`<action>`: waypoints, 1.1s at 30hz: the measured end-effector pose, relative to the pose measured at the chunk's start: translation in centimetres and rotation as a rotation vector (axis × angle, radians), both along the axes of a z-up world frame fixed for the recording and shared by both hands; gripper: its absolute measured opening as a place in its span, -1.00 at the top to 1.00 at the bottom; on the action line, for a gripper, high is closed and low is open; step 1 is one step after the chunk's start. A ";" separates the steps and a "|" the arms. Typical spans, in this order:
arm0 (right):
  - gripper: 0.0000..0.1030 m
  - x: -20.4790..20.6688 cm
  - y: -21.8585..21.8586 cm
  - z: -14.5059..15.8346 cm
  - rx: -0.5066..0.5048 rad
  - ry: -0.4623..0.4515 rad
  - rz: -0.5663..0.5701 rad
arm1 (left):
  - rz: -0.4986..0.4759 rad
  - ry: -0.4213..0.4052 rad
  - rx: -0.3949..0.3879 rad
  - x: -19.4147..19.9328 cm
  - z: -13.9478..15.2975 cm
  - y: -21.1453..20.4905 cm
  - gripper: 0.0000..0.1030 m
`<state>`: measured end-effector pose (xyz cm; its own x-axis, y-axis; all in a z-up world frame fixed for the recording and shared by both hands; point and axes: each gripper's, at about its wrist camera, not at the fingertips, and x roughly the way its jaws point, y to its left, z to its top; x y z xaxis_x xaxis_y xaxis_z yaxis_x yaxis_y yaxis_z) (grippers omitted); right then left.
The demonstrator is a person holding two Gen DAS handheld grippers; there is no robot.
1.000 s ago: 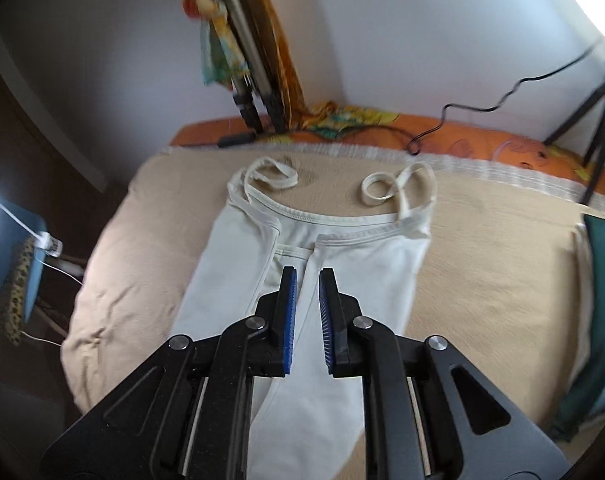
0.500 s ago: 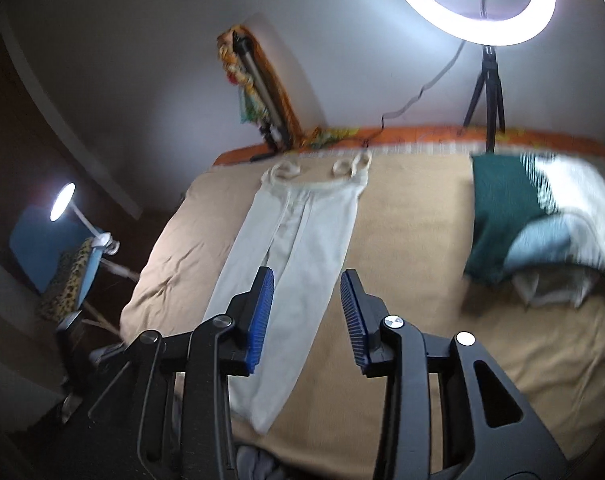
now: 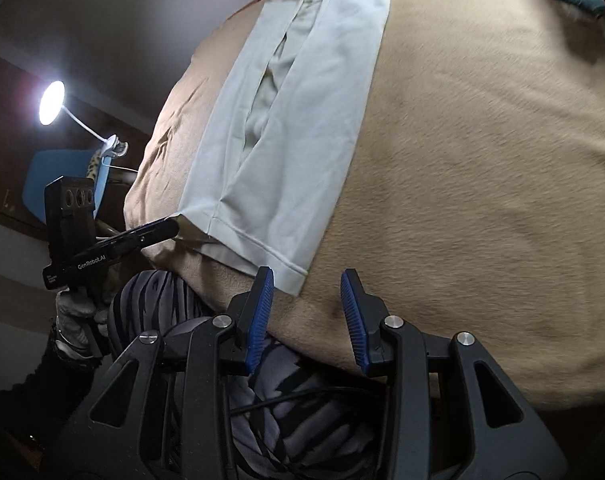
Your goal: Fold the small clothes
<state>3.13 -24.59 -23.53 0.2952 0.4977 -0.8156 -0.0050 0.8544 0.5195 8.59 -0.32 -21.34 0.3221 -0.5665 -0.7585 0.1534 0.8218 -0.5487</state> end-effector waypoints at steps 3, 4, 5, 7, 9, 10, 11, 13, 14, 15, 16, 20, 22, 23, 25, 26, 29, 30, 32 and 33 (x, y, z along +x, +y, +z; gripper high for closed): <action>0.28 0.5 0.5 -0.6 0.015 0.008 0.002 | -0.003 -0.008 -0.057 -0.2 0.1 0.4 0.68; 0.28 0.6 0.4 -0.6 0.023 0.009 -0.001 | 0.003 -0.011 -0.081 -0.4 0.4 0.8 0.49; 0.28 0.7 0.4 -0.6 0.030 0.011 -0.005 | 0.015 -0.007 -0.107 -0.6 0.5 1.3 0.13; 0.28 0.6 0.3 -0.5 0.032 0.010 -0.008 | 0.060 -0.001 -0.141 -0.9 0.7 2.6 -0.08; 0.30 0.5 0.0 -0.8 0.044 0.014 -0.016 | 0.103 0.007 -0.140 -0.7 0.5 3.7 -0.08; 0.31 0.5 -0.1 -0.9 0.050 0.016 -0.021 | 0.119 0.020 -0.145 -0.5 0.2 3.9 -0.04; 0.33 0.5 -0.2 -0.9 0.051 0.017 -0.025 | 0.131 0.044 -0.158 -0.1 -0.3 4.1 0.04; 0.33 0.5 -0.2 -0.9 0.041 0.014 -0.022 | 0.128 0.057 -0.159 0.3 -0.8 3.8 0.22; 0.33 0.4 0.0 -0.8 0.030 0.012 -0.017 | 0.115 0.050 -0.149 0.3 -0.7 3.6 0.31; 0.33 0.4 0.2 -0.7 0.021 0.011 -0.010 | 0.084 0.049 -0.134 0.4 -0.7 2.9 0.35; 0.33 0.3 0.4 -0.7 0.016 0.012 -0.004 | 0.055 0.053 -0.125 0.5 -0.7 2.3 0.47; 0.54 0.5 1.4 -0.6 -0.023 0.011 0.018 | -0.024 0.043 -0.068 0.7 -0.9 0.1 0.95; 0.82 0.7 1.6 -0.7 -0.049 0.018 0.023 | -0.033 0.026 -0.066 0.6 -0.6 0.2 0.97; 0.86 0.6 1.6 -0.6 -0.055 0.017 0.024 | -0.029 0.019 -0.068 0.6 -0.3 0.5 0.98; 0.88 0.3 1.6 0.0 -0.064 0.004 0.033 | -0.026 -0.004 -0.073 0.2 0.7 0.8 0.98; 0.88 0.0 1.6 0.7 -0.054 -0.012 0.039 | -0.026 -0.017 -0.084 -0.1 1.3 1.1 0.98; 0.89 -0.7 1.2 2.1 -0.026 -0.052 0.040 | -0.042 -0.044 -0.089 -0.7 2.3 1.2 0.98; 0.89 -0.8 1.2 1.8 -0.027 -0.057 0.041 | -0.053 -0.045 -0.075 -0.7 2.1 0.9 0.98; 0.89 -0.6 1.2 0.4 -0.038 -0.020 0.039 | -0.060 -0.007 -0.048 -0.4 0.4 0.5 0.98; 0.89 -0.5 1.2 -0.6 -0.046 0.006 0.032 | -0.058 0.014 -0.048 -0.3 -0.3 0.3 0.98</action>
<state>2.64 -23.39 -24.09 0.2741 0.4688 -0.8397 -0.0299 0.8769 0.4798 8.30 -0.02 -21.61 0.2773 -0.6194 -0.7344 0.1918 0.7847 -0.5894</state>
